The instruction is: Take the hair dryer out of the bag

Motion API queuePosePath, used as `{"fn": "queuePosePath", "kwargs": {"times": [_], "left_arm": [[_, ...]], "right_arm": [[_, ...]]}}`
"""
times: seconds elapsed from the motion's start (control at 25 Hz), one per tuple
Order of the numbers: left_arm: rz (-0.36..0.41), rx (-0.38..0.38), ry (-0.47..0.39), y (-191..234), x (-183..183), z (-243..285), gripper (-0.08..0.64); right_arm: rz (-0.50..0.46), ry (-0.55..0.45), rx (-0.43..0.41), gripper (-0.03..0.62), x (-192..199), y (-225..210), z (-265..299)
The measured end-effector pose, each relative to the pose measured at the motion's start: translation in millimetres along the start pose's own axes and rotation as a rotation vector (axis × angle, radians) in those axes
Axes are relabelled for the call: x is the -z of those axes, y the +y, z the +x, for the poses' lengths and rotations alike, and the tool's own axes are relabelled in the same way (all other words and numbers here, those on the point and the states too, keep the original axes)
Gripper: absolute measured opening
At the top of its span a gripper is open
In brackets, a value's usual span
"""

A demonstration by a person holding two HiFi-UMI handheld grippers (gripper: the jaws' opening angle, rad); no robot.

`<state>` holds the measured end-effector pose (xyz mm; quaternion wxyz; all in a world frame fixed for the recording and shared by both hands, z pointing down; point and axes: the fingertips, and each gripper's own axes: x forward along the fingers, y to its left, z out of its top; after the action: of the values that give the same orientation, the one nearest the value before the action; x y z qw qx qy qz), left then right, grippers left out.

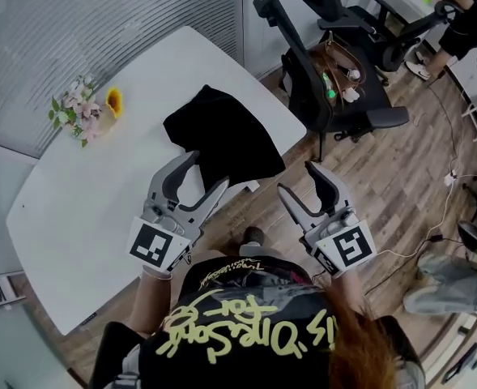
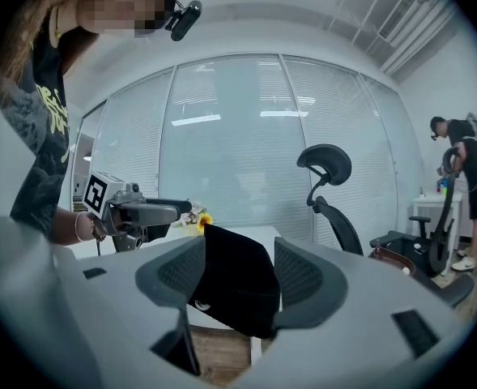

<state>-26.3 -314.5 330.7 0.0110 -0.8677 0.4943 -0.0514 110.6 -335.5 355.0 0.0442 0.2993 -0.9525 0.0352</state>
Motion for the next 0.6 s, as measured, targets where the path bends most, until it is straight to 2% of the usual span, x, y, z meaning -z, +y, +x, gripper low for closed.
{"fn": "queuePosePath", "kwargs": {"times": [0.24, 0.4, 0.48, 0.6], "left_arm": [[0.038, 0.012, 0.100, -0.9, 20.2, 0.1, 0.270], [0.007, 0.024, 0.110, 7.6, 24.9, -4.8, 0.275], [0.009, 0.054, 0.131, 6.9, 30.7, -5.4, 0.279], [0.034, 0.150, 0.247, -4.5, 55.0, -3.5, 0.299]], "right_arm": [[0.020, 0.004, -0.028, 0.252, 4.9, -7.5, 16.2], [0.014, 0.006, -0.041, 0.252, 1.7, 2.0, 29.5], [0.013, 0.005, -0.040, 0.252, 1.3, 8.3, 29.6], [0.016, 0.017, -0.027, 0.252, 5.5, 7.6, 26.5]]}}
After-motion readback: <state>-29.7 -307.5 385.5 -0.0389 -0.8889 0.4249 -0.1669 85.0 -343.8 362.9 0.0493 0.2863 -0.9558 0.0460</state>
